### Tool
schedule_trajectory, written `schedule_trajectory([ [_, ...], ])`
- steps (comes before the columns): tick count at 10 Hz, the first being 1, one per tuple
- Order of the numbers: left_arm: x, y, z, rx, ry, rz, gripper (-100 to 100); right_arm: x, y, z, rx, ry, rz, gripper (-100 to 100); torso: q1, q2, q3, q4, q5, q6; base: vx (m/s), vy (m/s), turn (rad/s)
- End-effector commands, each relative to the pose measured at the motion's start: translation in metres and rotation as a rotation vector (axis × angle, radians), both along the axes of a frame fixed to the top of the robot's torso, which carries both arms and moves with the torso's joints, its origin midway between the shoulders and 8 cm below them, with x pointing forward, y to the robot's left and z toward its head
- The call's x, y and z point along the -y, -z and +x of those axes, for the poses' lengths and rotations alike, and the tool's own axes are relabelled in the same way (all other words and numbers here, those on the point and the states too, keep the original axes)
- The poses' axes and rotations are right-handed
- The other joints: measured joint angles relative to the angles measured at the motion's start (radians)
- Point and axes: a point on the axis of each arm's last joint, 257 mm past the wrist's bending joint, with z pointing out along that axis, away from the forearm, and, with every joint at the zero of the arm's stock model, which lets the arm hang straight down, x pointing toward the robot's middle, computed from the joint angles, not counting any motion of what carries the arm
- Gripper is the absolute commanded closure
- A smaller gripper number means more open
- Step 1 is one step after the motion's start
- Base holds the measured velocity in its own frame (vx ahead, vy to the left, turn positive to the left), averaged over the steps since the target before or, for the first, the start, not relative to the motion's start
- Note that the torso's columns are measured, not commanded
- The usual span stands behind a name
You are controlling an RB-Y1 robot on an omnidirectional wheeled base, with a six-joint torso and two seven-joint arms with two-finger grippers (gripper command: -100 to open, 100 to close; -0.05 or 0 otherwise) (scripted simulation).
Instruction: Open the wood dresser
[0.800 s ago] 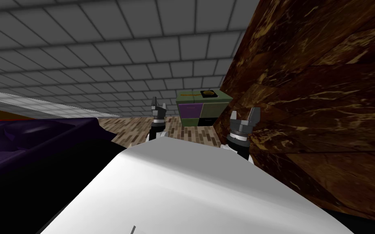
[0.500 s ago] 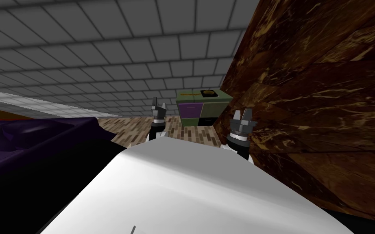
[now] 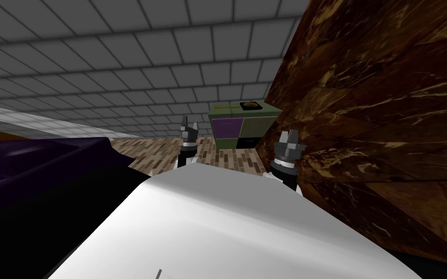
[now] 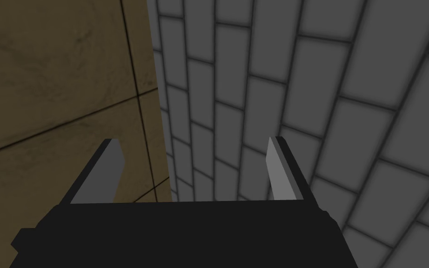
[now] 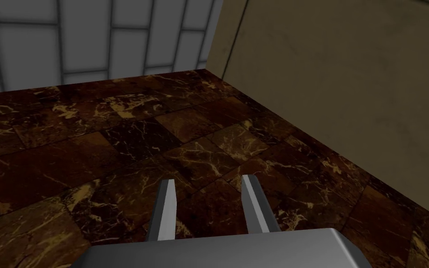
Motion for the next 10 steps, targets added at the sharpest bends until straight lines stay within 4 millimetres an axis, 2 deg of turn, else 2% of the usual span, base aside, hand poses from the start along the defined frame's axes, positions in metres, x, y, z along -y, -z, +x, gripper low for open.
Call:
schedule_trajectory([
  [1, 0.000, 0.000, 0.000, 0.000, 0.000, 0.000, 0, 0.000, 0.000, 0.000, 0.000, 0.000, 0.000, 0, 0.000, 0.074, -0.148, 0.074, 0.000, 0.000, 0.000, 0.000, 0.000],
  [2, 0.000, 0.000, 0.000, 0.000, 0.000, 0.000, 0, -0.001, 0.002, 0.001, -0.003, 0.020, -0.077, -100, 0.000, 0.148, -0.295, 0.148, 0.000, 0.000, 0.025, 0.043, 0.009],
  [4, 0.000, 0.000, 0.000, -0.001, 0.000, 0.000, 0, -0.001, 0.004, 0.003, -0.001, 0.062, -0.172, -100, 0.004, 0.188, -0.385, 0.190, 0.001, 0.000, 0.069, 0.095, 0.005],
  [10, 0.000, 0.000, 0.000, -0.001, 0.000, 0.000, 0, 0.010, 0.012, 0.009, 0.025, 0.253, -0.498, -100, -0.001, 0.196, -0.388, 0.195, 0.000, 0.000, 0.076, 0.113, 0.008],
])
